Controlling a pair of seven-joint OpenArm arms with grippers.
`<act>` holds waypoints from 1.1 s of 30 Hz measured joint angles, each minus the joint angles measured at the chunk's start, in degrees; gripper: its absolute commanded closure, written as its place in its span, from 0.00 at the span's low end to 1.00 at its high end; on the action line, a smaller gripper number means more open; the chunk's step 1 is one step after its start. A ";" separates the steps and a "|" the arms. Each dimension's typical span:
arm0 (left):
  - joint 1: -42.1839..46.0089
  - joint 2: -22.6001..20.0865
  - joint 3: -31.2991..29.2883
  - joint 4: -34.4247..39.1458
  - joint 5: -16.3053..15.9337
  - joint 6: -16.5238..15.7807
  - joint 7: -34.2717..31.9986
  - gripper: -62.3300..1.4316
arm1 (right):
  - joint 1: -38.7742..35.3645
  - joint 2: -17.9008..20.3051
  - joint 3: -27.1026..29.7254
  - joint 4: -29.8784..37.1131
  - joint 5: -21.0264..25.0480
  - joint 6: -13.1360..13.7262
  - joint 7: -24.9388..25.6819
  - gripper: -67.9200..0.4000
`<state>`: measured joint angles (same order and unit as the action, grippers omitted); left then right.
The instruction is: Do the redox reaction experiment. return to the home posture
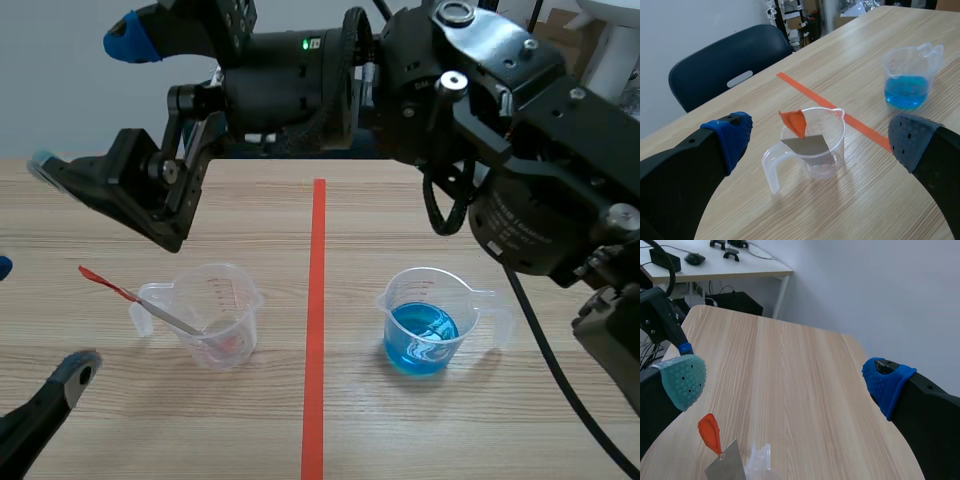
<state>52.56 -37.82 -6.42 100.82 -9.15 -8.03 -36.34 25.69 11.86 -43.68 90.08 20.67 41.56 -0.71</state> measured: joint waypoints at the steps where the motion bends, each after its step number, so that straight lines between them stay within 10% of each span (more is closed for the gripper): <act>1: 0.00 0.02 0.00 0.94 0.04 -0.07 0.74 0.08 | 0.00 0.63 0.42 0.83 0.55 -0.83 0.00 0.00; 11: -0.02 8.85 -5.60 2.89 5.95 -0.07 1.05 0.08 | -1.33 13.22 4.46 4.61 4.22 -12.48 4.72 0.00; 17: -0.17 12.09 -6.51 8.48 9.57 -0.90 2.75 0.08 | -7.45 21.16 7.61 4.83 4.24 -14.08 9.60 0.00; 33: 2.29 0.81 -1.49 14.69 9.33 2.14 10.14 0.08 | -29.14 30.71 24.48 11.02 4.22 -17.64 14.43 0.00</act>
<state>54.85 -37.01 -7.90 115.50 0.19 -5.89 -26.20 -3.44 42.57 -19.20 101.10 24.88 23.92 13.72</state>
